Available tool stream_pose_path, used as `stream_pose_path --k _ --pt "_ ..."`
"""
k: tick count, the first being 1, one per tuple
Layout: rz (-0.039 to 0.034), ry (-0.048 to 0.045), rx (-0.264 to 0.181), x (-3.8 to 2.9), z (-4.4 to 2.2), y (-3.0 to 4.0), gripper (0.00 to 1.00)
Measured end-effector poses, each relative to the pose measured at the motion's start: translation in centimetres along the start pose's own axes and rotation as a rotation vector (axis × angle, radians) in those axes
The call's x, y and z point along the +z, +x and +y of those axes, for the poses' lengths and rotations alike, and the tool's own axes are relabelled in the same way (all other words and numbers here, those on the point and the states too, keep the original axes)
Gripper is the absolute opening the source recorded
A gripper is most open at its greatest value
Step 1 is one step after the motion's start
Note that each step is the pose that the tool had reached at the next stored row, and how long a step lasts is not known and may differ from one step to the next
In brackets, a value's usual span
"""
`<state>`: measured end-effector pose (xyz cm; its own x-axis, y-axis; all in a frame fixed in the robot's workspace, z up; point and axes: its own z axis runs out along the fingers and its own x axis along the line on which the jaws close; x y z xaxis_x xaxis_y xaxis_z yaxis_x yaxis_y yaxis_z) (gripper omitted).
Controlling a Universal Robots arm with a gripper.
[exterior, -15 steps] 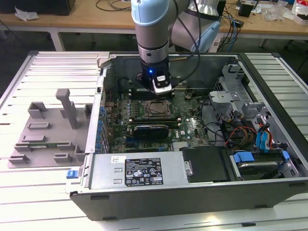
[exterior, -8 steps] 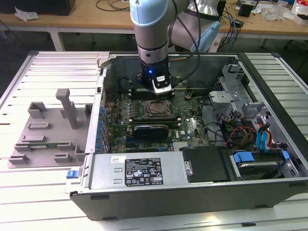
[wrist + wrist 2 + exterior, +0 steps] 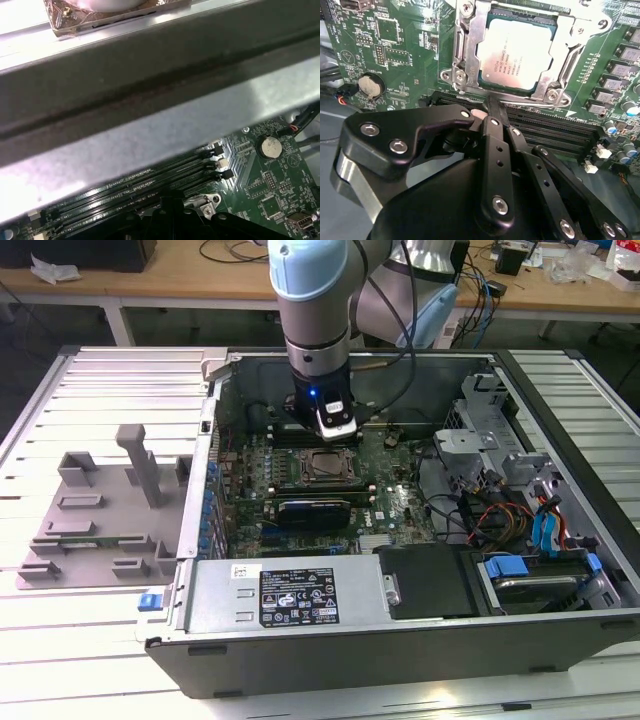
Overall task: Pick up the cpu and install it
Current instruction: 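Install the first cpu locking lever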
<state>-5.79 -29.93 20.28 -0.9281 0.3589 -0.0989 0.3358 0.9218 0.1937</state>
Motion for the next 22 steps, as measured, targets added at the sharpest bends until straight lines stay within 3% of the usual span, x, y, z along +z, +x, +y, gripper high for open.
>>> stream_pose_path --k 11,18,22 --pt "-0.0015 -0.0028 0.000 -0.45 0.14 0.22 0.11" --pt "-0.0033 -0.0040 0.000 -0.44 0.20 0.47 0.11" --pt "-0.0088 -0.0062 -0.001 -0.10 0.13 0.51 0.11"
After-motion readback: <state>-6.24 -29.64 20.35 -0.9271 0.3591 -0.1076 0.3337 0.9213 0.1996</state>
